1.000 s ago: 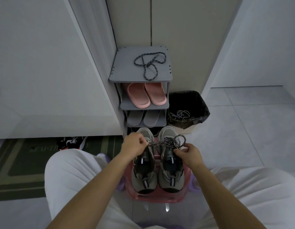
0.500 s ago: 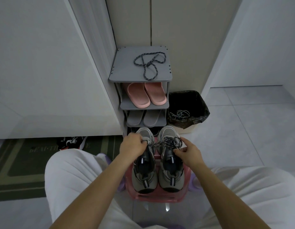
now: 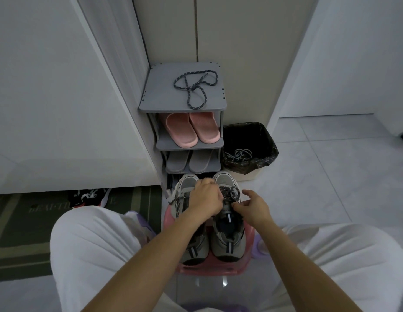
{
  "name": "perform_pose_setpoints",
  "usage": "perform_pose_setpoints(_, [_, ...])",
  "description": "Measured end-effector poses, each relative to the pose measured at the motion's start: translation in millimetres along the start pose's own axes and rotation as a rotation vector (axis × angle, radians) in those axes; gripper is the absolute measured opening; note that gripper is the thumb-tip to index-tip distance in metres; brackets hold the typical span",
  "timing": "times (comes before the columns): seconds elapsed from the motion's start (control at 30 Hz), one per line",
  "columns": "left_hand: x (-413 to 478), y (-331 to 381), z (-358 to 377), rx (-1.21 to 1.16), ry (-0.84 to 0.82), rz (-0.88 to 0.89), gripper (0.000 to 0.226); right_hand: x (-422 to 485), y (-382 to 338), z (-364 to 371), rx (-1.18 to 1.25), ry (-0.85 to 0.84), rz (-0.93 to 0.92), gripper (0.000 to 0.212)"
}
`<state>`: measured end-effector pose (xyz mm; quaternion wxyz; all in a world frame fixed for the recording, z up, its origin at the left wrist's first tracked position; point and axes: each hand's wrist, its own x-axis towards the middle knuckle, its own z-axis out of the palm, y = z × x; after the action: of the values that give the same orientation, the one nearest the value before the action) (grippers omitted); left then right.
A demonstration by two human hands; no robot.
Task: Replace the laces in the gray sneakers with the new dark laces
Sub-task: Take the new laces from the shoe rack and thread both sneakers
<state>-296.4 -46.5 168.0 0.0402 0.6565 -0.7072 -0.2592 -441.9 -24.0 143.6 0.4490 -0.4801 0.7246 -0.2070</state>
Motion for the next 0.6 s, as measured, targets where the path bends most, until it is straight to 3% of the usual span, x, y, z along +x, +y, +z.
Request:
perform_pose_setpoints(0.4, [-21.6, -63.7, -25.0, -0.049, -0.155, -0.04, 0.023, -0.1, -0.5, -0.9, -0.07, -0.013, -0.05, 0.046])
perform_pose_setpoints(0.6, [-22.9, -78.9, -29.6, -0.054, -0.173, -0.18, 0.041, 6.2, -1.5, -1.6, -0.143, -0.071, -0.078, 0.047])
